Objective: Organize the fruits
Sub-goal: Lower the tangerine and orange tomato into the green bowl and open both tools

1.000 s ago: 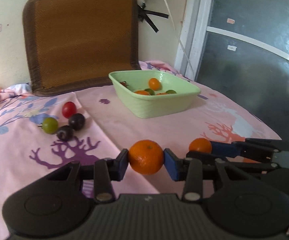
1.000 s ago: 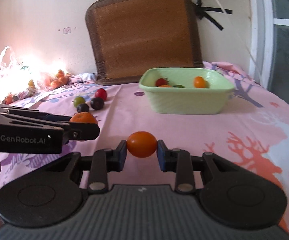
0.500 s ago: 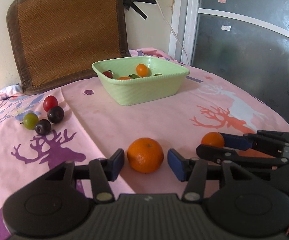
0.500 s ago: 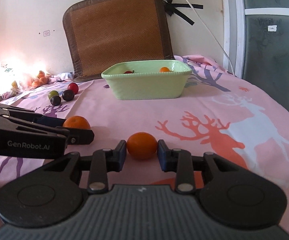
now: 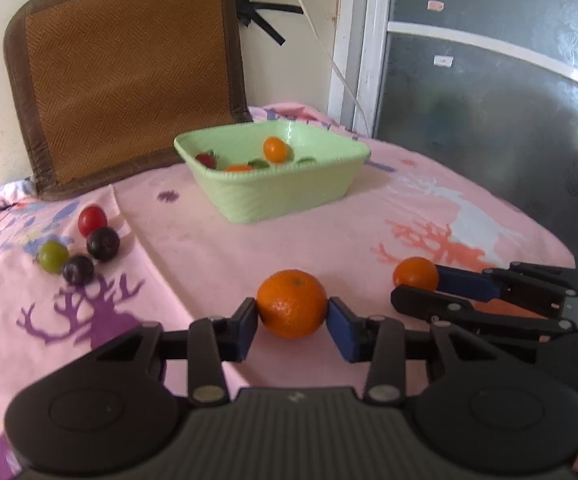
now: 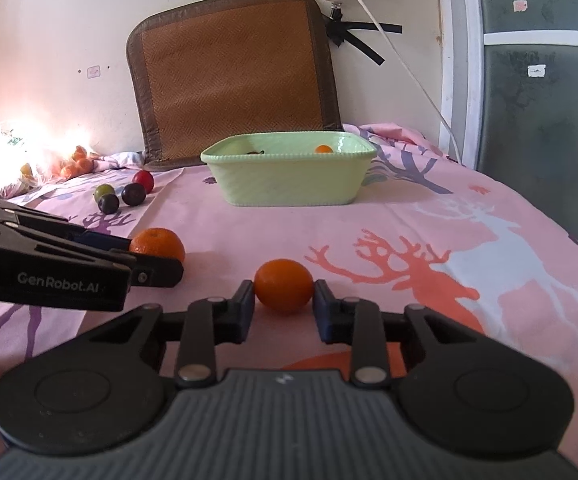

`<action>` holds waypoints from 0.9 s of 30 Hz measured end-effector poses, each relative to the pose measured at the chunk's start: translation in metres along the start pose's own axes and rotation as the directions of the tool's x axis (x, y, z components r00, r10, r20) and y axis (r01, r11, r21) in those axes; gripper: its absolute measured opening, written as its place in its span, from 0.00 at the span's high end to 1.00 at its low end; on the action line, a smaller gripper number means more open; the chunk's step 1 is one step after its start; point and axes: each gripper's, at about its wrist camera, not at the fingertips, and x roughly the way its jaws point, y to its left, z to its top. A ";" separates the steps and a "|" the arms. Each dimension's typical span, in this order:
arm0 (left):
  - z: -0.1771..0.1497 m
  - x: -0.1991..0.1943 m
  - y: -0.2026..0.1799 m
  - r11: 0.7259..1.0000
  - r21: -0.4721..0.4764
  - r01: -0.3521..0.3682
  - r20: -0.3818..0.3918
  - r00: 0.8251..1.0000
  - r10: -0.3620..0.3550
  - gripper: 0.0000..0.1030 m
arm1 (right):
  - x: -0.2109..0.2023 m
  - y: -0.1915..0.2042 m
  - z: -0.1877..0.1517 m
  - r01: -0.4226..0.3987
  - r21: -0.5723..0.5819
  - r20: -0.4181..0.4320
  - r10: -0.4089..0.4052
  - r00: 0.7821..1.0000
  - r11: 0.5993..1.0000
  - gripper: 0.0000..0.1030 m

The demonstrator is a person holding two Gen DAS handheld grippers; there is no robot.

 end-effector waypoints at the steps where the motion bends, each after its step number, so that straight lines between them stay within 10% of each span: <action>1: 0.007 0.000 0.001 1.000 0.005 -0.004 0.015 1.000 0.004 0.63 | 0.001 -0.002 0.004 -0.001 0.010 0.009 0.001 1.000 1.000 0.67; 14: 0.114 0.074 0.038 0.998 -0.066 0.017 0.051 0.999 -0.014 0.62 | 0.068 -0.031 0.086 -0.041 0.093 0.119 0.030 0.992 0.995 0.67; 27: 0.130 0.141 0.061 0.995 -0.098 -0.007 -0.008 1.000 0.006 0.52 | 0.120 -0.031 0.094 -0.015 0.042 0.071 0.012 0.997 0.999 0.53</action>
